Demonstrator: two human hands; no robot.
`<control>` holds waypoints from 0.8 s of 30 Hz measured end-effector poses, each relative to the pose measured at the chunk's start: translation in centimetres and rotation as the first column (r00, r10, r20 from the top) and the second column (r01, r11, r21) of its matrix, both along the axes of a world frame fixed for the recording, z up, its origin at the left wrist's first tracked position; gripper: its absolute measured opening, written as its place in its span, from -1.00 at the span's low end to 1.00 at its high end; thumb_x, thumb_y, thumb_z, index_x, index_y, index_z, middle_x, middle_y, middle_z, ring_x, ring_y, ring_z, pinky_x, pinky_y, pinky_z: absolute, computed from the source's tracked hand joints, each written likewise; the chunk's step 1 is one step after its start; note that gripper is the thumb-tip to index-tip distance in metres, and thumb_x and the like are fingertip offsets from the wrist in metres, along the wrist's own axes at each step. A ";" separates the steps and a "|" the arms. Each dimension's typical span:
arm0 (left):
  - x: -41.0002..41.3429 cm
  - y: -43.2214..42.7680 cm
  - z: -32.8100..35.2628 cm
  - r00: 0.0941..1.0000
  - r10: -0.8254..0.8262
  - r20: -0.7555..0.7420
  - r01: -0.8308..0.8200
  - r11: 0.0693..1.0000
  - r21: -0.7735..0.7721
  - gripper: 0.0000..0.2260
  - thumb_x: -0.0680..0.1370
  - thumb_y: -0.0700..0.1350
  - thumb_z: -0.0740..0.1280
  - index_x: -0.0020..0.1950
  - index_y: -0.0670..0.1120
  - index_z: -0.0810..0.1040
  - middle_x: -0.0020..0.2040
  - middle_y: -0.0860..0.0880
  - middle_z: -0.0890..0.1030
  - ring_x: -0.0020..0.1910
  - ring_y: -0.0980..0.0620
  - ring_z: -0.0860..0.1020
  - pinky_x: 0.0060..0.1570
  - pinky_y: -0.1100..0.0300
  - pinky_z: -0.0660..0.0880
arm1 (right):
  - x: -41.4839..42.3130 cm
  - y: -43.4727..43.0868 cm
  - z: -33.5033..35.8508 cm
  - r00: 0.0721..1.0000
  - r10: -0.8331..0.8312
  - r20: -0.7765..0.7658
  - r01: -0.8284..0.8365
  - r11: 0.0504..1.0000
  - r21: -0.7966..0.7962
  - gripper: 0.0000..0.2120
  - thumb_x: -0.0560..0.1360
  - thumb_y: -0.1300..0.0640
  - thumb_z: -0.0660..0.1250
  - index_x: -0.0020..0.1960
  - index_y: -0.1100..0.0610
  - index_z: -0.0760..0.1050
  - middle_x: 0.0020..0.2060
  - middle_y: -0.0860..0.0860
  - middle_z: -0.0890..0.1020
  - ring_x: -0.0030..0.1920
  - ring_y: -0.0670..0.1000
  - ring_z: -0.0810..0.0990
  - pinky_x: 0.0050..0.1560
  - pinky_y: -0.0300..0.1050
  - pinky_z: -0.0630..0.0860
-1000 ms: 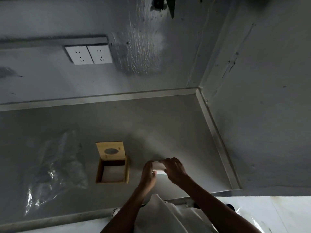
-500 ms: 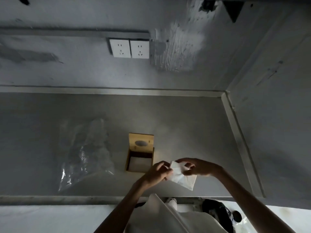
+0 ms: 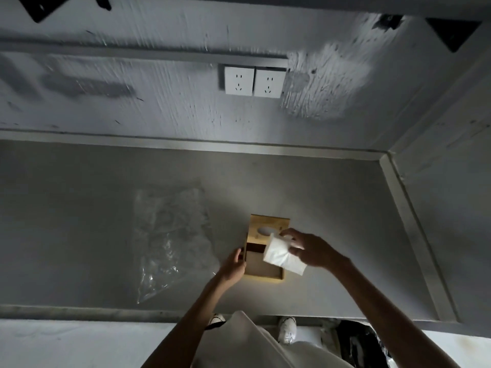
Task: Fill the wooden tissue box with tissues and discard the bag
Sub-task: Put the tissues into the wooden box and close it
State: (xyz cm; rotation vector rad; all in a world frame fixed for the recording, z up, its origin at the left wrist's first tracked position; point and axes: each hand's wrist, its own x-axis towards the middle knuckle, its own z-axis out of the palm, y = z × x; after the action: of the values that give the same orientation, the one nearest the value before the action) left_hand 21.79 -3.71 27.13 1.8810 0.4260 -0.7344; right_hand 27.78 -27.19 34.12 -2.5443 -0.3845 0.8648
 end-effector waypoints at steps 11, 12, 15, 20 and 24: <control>0.0 2.0 -0.7 0.994 0.054 -0.097 -0.079 0.958 -0.276 -0.53 0.57 -0.42 0.16 0.44 -0.08 0.30 -0.02 0.04 0.52 -0.12 0.15 0.47 -0.06 0.13 0.46 | 2.0 7.9 -2.4 0.966 0.150 -0.208 -0.186 0.969 -0.163 -0.47 0.58 0.14 0.22 0.50 -0.04 0.14 0.43 0.06 0.37 0.32 0.10 0.43 0.27 -0.05 0.38; 0.0 2.0 -0.8 0.994 0.050 -0.093 -0.073 0.961 -0.268 -0.54 0.58 -0.40 0.17 0.44 -0.09 0.30 0.00 0.02 0.52 -0.09 0.12 0.49 -0.01 0.09 0.47 | 2.3 8.0 -2.5 0.962 0.159 -0.220 -0.199 0.965 -0.171 -0.47 0.58 0.14 0.22 0.50 -0.04 0.15 0.42 0.05 0.38 0.32 0.10 0.42 0.27 -0.06 0.36; 0.2 2.0 -0.8 0.997 0.025 -0.076 -0.044 0.965 -0.257 -0.55 0.57 -0.38 0.20 0.43 -0.10 0.28 0.15 -0.05 0.50 0.11 0.00 0.49 0.16 0.00 0.50 | 3.0 8.1 -2.6 0.950 0.187 -0.251 -0.243 0.945 -0.218 -0.49 0.58 0.14 0.21 0.48 -0.06 0.16 0.37 0.06 0.42 0.29 0.10 0.44 0.24 -0.06 0.36; 0.3 2.3 -0.6 0.997 0.006 -0.071 -0.025 0.963 -0.270 -0.54 0.55 -0.39 0.19 0.42 -0.10 0.29 0.18 -0.06 0.51 0.12 0.01 0.49 -0.05 0.20 0.55 | 3.2 8.7 -3.0 0.939 0.221 -0.263 -0.290 0.920 -0.264 -0.53 0.56 0.16 0.19 0.44 -0.05 0.23 0.33 0.06 0.45 0.26 0.11 0.45 0.25 -0.03 0.40; 0.4 2.4 -0.8 0.998 0.012 -0.068 -0.029 0.965 -0.259 -0.57 0.55 -0.39 0.19 0.39 -0.10 0.31 0.15 -0.07 0.50 0.03 0.03 0.50 -0.20 0.29 0.54 | 2.7 9.4 -3.6 0.919 0.256 -0.299 -0.338 0.904 -0.264 -0.54 0.55 0.23 0.15 0.44 0.05 0.26 0.34 0.09 0.42 0.32 0.15 0.41 0.30 -0.01 0.37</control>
State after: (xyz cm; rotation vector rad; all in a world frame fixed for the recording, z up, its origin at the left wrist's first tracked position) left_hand 22.15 -1.34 26.36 1.6078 0.3707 -0.7995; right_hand 30.49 -17.79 30.52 -2.6409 -0.6107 1.4602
